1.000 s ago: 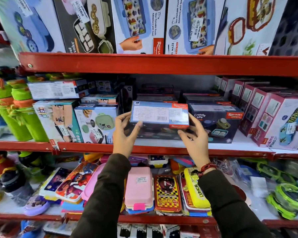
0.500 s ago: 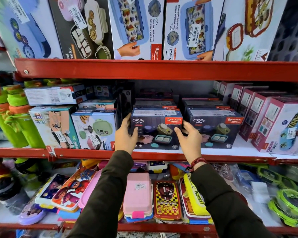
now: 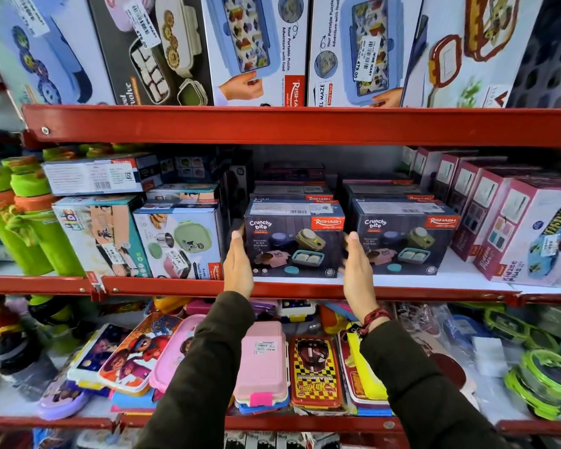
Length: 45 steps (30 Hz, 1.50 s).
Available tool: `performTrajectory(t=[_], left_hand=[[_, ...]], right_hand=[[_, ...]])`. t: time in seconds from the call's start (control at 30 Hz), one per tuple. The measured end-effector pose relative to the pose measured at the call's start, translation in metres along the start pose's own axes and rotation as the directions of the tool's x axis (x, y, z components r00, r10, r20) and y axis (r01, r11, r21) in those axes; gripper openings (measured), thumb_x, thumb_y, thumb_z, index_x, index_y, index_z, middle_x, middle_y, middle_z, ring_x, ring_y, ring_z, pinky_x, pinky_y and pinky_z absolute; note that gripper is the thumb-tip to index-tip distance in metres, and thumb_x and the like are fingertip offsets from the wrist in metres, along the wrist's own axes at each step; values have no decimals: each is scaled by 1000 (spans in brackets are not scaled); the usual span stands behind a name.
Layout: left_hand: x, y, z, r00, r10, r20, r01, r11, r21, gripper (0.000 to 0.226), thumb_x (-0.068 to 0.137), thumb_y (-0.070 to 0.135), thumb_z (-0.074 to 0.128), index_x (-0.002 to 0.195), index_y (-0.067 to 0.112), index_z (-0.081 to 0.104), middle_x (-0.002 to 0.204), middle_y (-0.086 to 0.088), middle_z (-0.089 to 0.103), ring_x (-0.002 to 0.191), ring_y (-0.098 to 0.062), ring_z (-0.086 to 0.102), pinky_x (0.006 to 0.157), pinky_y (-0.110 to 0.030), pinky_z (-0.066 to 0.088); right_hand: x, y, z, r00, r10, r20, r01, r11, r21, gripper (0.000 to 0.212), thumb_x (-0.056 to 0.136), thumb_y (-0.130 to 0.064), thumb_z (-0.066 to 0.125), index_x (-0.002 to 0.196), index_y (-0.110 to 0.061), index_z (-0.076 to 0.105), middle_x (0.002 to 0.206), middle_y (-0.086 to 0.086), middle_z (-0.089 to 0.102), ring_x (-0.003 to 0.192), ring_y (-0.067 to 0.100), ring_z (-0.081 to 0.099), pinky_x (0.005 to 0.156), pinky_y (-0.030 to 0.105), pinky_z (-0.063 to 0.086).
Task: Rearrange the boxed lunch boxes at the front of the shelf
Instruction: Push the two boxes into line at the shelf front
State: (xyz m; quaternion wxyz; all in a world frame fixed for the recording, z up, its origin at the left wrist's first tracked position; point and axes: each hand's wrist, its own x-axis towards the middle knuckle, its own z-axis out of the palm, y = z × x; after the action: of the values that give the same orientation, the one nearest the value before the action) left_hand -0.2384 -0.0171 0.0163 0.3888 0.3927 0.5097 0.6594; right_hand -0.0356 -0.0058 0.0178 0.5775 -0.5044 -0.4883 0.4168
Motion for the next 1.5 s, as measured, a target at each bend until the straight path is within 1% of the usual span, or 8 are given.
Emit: performTrajectory(t=[0.3, 0.47, 0.7, 0.9, 1.03, 1.23, 1.37, 1.5], left_hand=[[-27, 1, -6, 979, 190, -73, -178, 973, 149, 37, 110, 41, 30, 140, 35, 51, 121, 21, 62, 110, 17, 56, 94, -7, 40], [-31, -4, -3, 962, 264, -70, -235, 932, 277, 48, 108, 43, 34, 147, 21, 50, 141, -5, 62, 132, -14, 55, 117, -36, 42], [-62, -5, 32, 800, 492, -344, -266, 803, 533, 49, 101, 44, 34, 146, 27, 46, 148, -1, 49, 138, -16, 37, 111, -35, 19], [-98, -6, 115, 762, 647, -32, -536, 658, 529, 44, 102, 34, 36, 139, 19, 54, 137, -4, 59, 129, -22, 49, 113, -50, 33], [-111, -11, 176, 871, 463, 167, -492, 821, 290, 53, 105, 40, 36, 155, 23, 37, 158, 3, 42, 148, -14, 36, 125, -39, 28], [-89, -4, 225, 1000, 28, -11, -26, 990, 141, 61, 108, 47, 30, 162, 21, 18, 169, 1, 22, 158, -21, 13, 118, -14, 11], [-70, -3, 230, 997, -75, 4, 75, 995, 62, 66, 105, 58, 29, 161, 24, 22, 170, 0, 23, 157, -21, 19, 131, -43, 11], [-76, -2, 228, 1000, -29, -3, 29, 998, 62, 60, 106, 53, 32, 159, 23, 29, 167, 1, 31, 154, -18, 27, 128, -36, 16]], right_hand=[[-22, 5, -10, 996, -87, 5, 87, 996, -9, 64, 93, -70, 37, 138, -31, 61, 136, -11, 66, 131, 10, 57, 117, 41, 44], [-22, 3, -13, 985, -168, 26, 170, 981, -92, 47, 105, -51, 37, 141, -28, 58, 141, -7, 62, 132, 7, 52, 114, 27, 38], [-20, 6, -45, 973, -228, -41, 226, 973, -53, 37, 107, -41, 42, 137, -27, 57, 139, -9, 58, 131, 4, 52, 109, 18, 37], [0, 0, -120, 946, -281, -164, 278, 960, -42, 38, 107, -41, 40, 140, -29, 55, 140, -13, 53, 126, -16, 45, 102, 2, 32], [19, -4, -165, 951, -227, -209, 227, 974, -21, 50, 107, -45, 36, 154, -26, 38, 156, -9, 37, 140, -4, 36, 109, 12, 26], [64, -7, -205, 995, -72, -62, 69, 996, -49, 65, 105, -57, 27, 161, -25, 19, 170, -5, 18, 155, 9, 17, 121, 26, 11], [79, -6, -214, 997, 36, 73, -35, 999, -19, 116, 69, -99, 30, 161, -28, 21, 171, -2, 22, 157, 18, 22, 130, 45, 14], [72, -6, -216, 990, 73, 118, -84, 992, 89, 110, 73, -95, 35, 159, -26, 31, 166, 3, 36, 151, 23, 36, 127, 48, 26]])
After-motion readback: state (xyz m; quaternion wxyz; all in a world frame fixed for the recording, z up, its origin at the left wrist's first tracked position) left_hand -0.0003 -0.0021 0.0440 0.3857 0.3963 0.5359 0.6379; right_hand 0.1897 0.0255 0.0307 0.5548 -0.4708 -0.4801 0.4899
